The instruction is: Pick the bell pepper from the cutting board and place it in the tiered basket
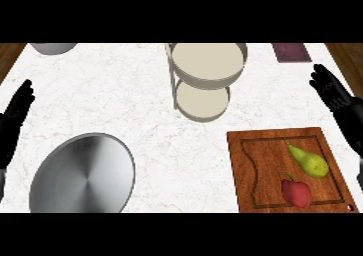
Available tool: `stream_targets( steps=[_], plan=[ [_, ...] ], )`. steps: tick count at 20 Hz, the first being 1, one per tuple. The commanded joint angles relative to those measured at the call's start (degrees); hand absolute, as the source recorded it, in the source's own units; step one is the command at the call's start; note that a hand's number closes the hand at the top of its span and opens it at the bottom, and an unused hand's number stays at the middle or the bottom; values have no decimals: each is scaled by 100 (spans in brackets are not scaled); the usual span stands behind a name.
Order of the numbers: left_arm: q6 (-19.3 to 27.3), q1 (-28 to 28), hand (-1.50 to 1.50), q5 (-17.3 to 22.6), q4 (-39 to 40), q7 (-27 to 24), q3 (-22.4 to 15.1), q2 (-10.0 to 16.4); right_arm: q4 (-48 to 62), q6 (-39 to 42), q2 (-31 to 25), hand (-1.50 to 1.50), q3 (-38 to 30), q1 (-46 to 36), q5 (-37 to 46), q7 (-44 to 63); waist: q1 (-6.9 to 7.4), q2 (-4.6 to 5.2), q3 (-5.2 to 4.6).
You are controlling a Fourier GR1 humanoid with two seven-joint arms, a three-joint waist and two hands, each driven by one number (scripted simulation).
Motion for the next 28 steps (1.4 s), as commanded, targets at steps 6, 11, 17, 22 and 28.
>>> stream_targets(
  steps=[6,11,17,22,28],
  plan=[
    [-308,482,0,818,-321,278,-144,-899,-1905,-1375,1168,150,1410,1024,1840,-1318,14,-64,40],
    [-427,472,0,1179,-390,608,-77,-994,-898,-3876,1836,-150,148,1912,2689,-705,-203,-29,58],
    [-536,421,0,1137,-296,619,-128,-1063,-2112,-4603,1696,-150,1084,3225,5029,-337,-84,12,20],
    [-522,539,0,1208,-720,808,-64,-929,-2193,-4169,1161,-150,630,4243,6676,550,-81,10,-6],
    [-483,516,0,1119,-628,723,-165,-1058,-2658,-2169,890,-150,981,5185,7694,1898,-14,106,-35]
  ],
)
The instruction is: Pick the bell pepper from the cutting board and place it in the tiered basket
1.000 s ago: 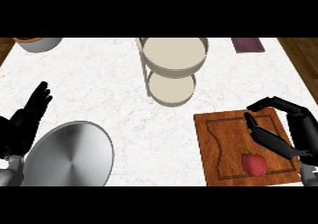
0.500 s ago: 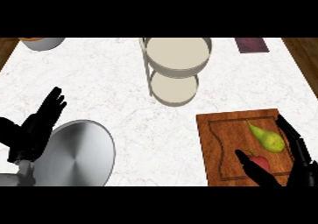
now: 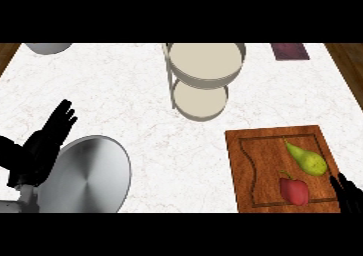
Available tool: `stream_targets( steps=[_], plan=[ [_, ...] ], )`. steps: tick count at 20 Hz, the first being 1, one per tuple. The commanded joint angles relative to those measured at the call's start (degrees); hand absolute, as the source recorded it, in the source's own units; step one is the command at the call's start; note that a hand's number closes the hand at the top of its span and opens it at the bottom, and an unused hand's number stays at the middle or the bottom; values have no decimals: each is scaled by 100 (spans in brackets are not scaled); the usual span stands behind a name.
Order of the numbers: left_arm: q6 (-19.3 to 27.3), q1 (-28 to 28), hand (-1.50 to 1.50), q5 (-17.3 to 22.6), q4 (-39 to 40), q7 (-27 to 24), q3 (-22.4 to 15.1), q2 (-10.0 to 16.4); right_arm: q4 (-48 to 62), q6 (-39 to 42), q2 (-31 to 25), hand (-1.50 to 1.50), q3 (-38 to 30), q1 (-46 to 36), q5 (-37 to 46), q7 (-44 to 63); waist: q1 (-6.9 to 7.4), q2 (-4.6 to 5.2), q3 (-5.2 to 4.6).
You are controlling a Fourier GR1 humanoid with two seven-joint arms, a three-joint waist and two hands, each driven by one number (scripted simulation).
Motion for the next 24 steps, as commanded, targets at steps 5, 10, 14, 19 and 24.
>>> stream_targets(
  steps=[5,10,14,19,24],
  plan=[
    [-227,-111,0,76,77,-60,75,49,-1247,2545,444,-150,1154,403,1860,2244,206,16,28],
    [-37,-329,0,-165,313,28,-174,-318,-1539,3938,1414,-150,2132,-683,3131,3595,183,-1,53],
    [-210,-249,0,-125,77,223,110,-158,-358,3639,1882,-150,2128,-1215,3319,3884,159,-28,71],
    [-116,-363,0,-283,4,566,142,-345,158,3390,1706,-150,1278,-1463,2803,3764,136,-26,74],
    [-429,-230,0,-230,-156,502,508,-275,626,3042,1547,-150,1033,-1690,2849,3672,146,-30,73]
  ],
)
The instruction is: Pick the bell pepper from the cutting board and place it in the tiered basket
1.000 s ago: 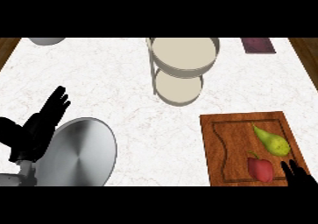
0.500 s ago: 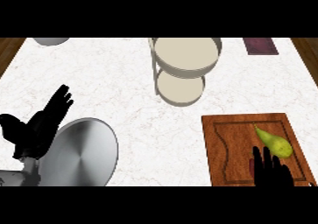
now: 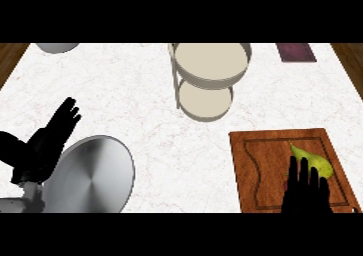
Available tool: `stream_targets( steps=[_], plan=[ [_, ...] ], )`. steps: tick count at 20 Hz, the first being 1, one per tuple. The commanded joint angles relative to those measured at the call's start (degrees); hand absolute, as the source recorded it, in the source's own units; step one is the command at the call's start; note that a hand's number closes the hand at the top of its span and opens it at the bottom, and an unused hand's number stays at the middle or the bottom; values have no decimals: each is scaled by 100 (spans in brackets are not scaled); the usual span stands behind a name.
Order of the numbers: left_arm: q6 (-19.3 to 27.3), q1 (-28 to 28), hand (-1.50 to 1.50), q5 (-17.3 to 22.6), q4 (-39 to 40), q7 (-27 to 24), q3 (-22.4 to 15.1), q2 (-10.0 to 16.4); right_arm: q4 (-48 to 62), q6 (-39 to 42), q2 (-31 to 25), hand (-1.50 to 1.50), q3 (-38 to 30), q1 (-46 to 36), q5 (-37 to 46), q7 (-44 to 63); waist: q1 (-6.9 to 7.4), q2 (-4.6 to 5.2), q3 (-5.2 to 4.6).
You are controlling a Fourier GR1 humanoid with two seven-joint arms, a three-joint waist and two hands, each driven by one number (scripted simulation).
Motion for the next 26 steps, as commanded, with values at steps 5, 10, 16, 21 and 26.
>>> stream_targets(
  steps=[5,10,16,21,26],
  plan=[
    [-278,-166,0,-98,114,95,273,-133,1286,-904,-167,-150,-664,-578,-20,-218,-6,4,2],
    [-570,235,0,-184,36,-79,427,-160,728,-874,-305,-150,-318,-83,378,-78,-4,-4,1],
    [-271,22,0,-509,60,106,344,-457,1114,-373,-266,150,-759,-260,-526,-405,-5,1,2],
    [-463,-281,0,-396,354,33,492,-439,1524,-262,-569,150,-629,-238,-281,-619,-26,8,0],
    [-475,-227,0,-431,213,167,515,-454,1582,-417,-712,150,-577,-312,-86,-729,-13,1,2]
  ],
)
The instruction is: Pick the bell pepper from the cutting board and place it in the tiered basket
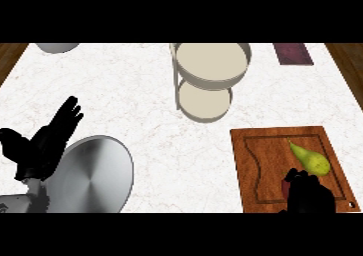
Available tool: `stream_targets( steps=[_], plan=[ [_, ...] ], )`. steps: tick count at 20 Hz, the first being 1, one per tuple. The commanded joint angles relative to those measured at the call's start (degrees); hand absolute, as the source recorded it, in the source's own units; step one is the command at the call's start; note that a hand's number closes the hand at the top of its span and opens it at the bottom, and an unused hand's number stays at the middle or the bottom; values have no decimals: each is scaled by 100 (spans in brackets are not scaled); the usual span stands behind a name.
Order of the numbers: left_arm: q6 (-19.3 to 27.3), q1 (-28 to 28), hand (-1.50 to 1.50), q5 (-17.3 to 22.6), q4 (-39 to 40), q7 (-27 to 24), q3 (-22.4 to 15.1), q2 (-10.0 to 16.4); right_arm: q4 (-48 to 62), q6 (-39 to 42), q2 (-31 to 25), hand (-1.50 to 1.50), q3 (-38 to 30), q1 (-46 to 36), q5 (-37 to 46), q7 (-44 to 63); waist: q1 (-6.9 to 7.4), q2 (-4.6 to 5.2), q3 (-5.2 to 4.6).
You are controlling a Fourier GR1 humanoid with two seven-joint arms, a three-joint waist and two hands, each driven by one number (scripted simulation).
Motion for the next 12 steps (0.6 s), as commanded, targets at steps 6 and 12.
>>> stream_targets(
  steps=[6,12],
  plan=[
    [-101,284,0,17,-243,52,107,81,-300,193,-198,150,-943,911,-1601,-589,-73,60,113],
    [-80,67,0,-163,0,-42,48,-170,-942,-624,-365,150,-1018,764,-953,-614,-50,67,108]
  ],
)
